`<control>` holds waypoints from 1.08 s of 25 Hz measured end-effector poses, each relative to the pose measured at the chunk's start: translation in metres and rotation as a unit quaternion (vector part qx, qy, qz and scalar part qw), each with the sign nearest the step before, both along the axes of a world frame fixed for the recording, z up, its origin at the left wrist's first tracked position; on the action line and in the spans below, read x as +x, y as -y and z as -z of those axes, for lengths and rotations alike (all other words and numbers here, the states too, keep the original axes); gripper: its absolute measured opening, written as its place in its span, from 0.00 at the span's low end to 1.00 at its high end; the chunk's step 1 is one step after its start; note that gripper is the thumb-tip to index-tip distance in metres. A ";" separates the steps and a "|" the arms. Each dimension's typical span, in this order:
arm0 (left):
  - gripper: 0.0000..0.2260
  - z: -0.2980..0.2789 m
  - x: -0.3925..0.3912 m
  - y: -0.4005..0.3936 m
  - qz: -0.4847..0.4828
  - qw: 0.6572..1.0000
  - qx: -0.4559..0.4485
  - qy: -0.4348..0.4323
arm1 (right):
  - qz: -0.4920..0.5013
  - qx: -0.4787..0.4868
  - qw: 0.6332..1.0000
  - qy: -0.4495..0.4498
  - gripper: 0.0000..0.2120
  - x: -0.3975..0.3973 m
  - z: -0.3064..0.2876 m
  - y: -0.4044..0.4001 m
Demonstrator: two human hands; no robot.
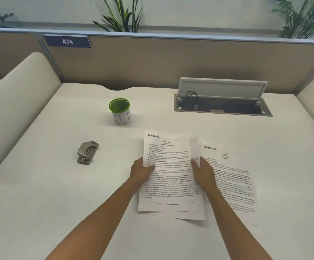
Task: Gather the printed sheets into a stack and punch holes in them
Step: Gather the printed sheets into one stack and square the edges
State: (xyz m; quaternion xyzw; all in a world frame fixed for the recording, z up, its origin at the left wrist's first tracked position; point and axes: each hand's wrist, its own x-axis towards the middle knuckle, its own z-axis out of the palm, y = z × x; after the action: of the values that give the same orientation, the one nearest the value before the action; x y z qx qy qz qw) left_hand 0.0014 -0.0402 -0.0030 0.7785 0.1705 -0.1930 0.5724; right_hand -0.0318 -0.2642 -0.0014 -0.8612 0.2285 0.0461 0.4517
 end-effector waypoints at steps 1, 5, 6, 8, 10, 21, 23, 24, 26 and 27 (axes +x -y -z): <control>0.13 0.001 -0.001 0.002 0.003 1.000 -0.004 0.000 | -0.008 0.023 1.000 -0.007 0.24 -0.001 0.000 -0.002; 0.13 0.005 -0.001 0.008 0.017 1.000 -0.006 0.000 | -0.026 0.071 0.997 0.020 0.23 -0.002 0.001 -0.007; 0.13 0.005 -0.001 0.010 0.013 1.000 0.002 0.010 | -0.027 0.070 0.997 0.031 0.21 -0.001 -0.001 -0.007; 0.20 0.003 0.003 0.011 -0.019 0.999 0.034 0.036 | -0.019 0.088 0.995 0.050 0.17 -0.001 -0.007 -0.005; 0.34 -0.001 0.009 0.010 -0.053 0.998 0.015 0.032 | -0.024 0.131 0.989 0.057 0.16 -0.003 -0.013 0.002; 0.16 0.003 0.008 0.018 0.057 0.971 -0.232 -0.011 | 0.113 0.012 0.993 0.034 0.33 -0.020 -0.008 0.061; 0.15 0.004 0.008 0.019 0.059 0.975 -0.215 -0.012 | 0.184 -0.153 0.970 -0.050 0.45 -0.024 -0.001 0.087; 0.15 0.004 0.009 0.019 0.058 0.977 -0.206 -0.012 | 0.202 -0.186 0.956 -0.101 0.50 -0.026 0.000 0.097; 0.15 0.006 0.011 0.016 0.056 0.980 -0.189 -0.011 | 0.218 -0.176 0.945 -0.167 0.57 -0.029 0.002 0.113; 0.15 0.006 0.011 0.013 0.057 0.982 -0.181 -0.010 | 0.219 -0.170 0.943 -0.183 0.57 -0.030 0.003 0.118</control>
State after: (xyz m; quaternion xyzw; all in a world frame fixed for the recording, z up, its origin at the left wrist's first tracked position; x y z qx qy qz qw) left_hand 0.0128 -0.0534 -0.0094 0.6687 0.0937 -0.2603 0.6901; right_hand -0.0616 -0.3825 -0.0046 -0.8305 0.4945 0.0640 0.2482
